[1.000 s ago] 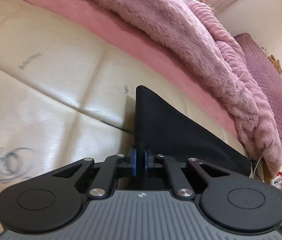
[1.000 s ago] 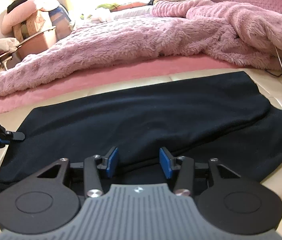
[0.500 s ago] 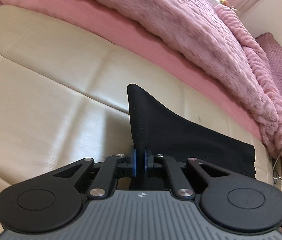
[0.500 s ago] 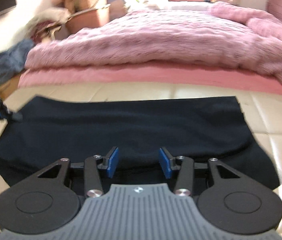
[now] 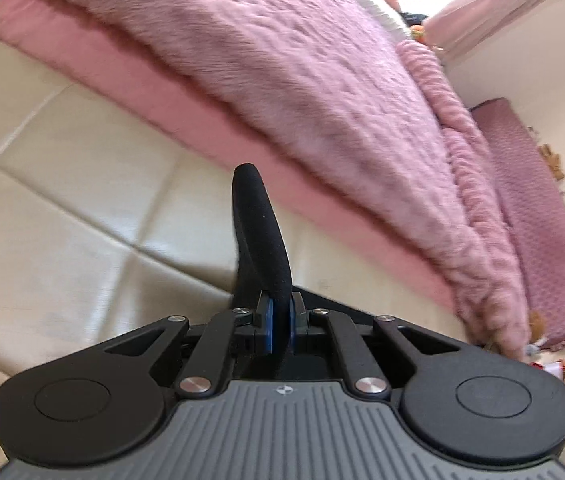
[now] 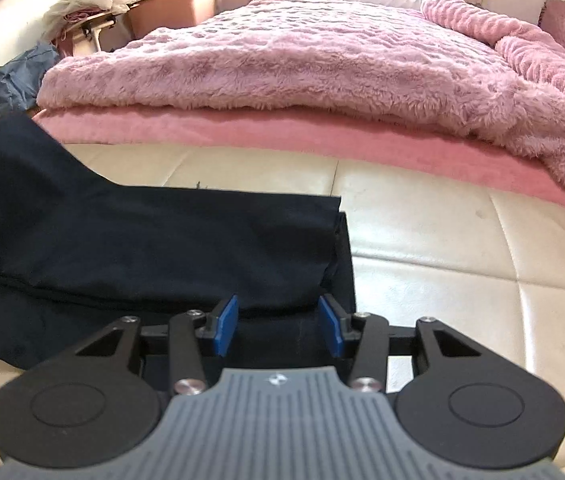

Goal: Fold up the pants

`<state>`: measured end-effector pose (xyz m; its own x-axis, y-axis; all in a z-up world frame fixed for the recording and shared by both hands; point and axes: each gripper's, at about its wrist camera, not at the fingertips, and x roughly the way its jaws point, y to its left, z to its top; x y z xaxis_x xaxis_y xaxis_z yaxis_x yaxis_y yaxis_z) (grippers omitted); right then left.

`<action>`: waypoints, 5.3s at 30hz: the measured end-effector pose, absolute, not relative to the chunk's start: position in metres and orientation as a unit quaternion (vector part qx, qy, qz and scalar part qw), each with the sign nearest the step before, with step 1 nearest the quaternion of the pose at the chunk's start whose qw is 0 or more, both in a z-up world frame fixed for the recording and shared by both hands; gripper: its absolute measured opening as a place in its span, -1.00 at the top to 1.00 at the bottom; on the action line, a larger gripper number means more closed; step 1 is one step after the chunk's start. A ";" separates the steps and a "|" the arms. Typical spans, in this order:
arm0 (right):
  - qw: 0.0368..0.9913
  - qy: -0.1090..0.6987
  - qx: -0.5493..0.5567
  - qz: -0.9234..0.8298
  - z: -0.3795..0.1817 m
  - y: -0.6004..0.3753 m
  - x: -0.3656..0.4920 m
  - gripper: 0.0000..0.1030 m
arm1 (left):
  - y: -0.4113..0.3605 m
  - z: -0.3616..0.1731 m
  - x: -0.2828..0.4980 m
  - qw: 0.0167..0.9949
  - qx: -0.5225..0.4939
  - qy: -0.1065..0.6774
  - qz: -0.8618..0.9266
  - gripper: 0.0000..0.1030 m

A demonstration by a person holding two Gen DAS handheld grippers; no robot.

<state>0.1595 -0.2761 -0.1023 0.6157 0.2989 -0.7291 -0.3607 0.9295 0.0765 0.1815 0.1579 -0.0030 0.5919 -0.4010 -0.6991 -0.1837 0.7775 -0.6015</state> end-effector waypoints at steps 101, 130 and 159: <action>0.891 0.441 0.060 0.087 -0.128 -0.323 0.186 0.45 | 0.010 -0.112 0.235 0.881 -0.165 0.436 -0.085 0.72; 0.910 0.395 0.043 0.117 -0.148 -0.318 0.121 0.80 | 0.049 -0.146 0.101 0.785 -0.378 0.482 -0.096 0.48; 0.902 0.411 0.064 0.119 -0.125 -0.331 0.129 0.22 | 0.013 -0.096 0.104 0.857 -0.147 0.481 -0.113 -0.11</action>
<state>0.1291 -0.3307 -0.1254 0.6344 0.2670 -0.7255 -0.1625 0.9636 0.2125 0.1039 0.0131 -0.0958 0.5121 -0.3339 -0.7914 0.0520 0.9317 -0.3595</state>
